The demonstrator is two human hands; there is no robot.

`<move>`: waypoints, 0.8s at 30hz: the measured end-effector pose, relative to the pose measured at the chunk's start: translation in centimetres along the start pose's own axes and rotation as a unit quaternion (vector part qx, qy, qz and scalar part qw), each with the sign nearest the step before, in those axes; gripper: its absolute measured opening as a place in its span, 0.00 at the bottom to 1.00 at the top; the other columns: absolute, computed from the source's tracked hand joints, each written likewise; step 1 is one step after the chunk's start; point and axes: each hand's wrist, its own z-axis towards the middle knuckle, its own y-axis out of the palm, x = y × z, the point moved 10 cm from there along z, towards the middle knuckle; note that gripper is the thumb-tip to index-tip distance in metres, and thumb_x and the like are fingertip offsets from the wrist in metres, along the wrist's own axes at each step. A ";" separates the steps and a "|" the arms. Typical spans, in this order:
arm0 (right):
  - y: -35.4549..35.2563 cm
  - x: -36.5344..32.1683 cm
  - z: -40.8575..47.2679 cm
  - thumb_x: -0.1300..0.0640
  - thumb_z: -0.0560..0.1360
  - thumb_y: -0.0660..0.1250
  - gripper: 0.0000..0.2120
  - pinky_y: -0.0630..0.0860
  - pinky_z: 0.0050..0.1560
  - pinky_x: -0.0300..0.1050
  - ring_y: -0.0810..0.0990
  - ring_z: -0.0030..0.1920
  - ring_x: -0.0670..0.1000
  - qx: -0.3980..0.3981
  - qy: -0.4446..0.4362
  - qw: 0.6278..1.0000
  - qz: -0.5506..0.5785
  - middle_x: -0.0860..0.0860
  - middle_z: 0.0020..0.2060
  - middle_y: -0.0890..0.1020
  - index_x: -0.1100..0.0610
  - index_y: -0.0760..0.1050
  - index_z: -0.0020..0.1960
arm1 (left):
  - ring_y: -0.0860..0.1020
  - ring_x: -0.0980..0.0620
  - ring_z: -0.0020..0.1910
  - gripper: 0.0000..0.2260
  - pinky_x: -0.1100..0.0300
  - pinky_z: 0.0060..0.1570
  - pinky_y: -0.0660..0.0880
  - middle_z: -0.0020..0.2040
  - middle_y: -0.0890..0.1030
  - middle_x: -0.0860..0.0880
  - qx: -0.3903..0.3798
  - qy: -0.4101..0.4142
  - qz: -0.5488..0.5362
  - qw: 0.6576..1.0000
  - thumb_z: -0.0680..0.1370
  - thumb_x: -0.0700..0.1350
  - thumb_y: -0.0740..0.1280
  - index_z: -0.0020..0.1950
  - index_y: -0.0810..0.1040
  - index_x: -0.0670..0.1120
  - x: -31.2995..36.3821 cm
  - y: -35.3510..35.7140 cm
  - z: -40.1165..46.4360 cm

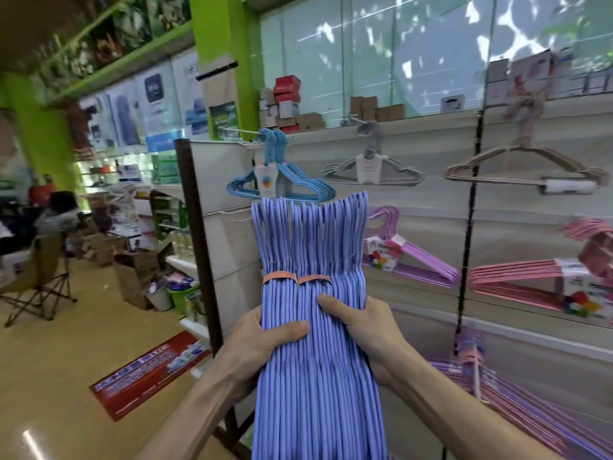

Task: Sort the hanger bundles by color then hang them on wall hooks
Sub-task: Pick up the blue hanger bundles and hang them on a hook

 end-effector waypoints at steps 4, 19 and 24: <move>2.7 0.7 2.5 0.59 0.73 0.76 0.12 0.84 0.45 0.59 0.87 0.42 0.60 -0.029 0.015 0.999 0.001 0.58 0.43 0.87 0.63 0.81 0.54 | 0.85 0.39 0.47 0.19 0.46 0.45 0.81 0.51 0.86 0.42 0.027 0.005 0.000 1.000 0.70 0.39 0.76 0.60 0.78 0.41 0.2 -2.7 1.1; 6.4 1.3 19.0 0.59 0.72 0.76 0.15 0.83 0.43 0.54 0.87 0.44 0.61 -0.098 0.011 0.995 -0.018 0.60 0.45 0.87 0.64 0.81 0.55 | 0.86 0.47 0.42 0.09 0.58 0.37 0.82 0.44 0.87 0.49 0.099 0.059 0.005 0.993 0.74 0.35 0.74 0.52 0.80 0.44 0.6 -7.1 13.4; 7.4 0.9 27.0 0.58 0.71 0.77 0.16 0.83 0.45 0.55 0.87 0.45 0.62 -0.126 -0.002 0.991 -0.035 0.61 0.46 0.87 0.64 0.81 0.56 | 0.86 0.47 0.45 0.11 0.51 0.46 0.83 0.48 0.87 0.48 0.138 0.078 0.009 0.987 0.73 0.36 0.75 0.54 0.81 0.45 0.1 -8.8 20.3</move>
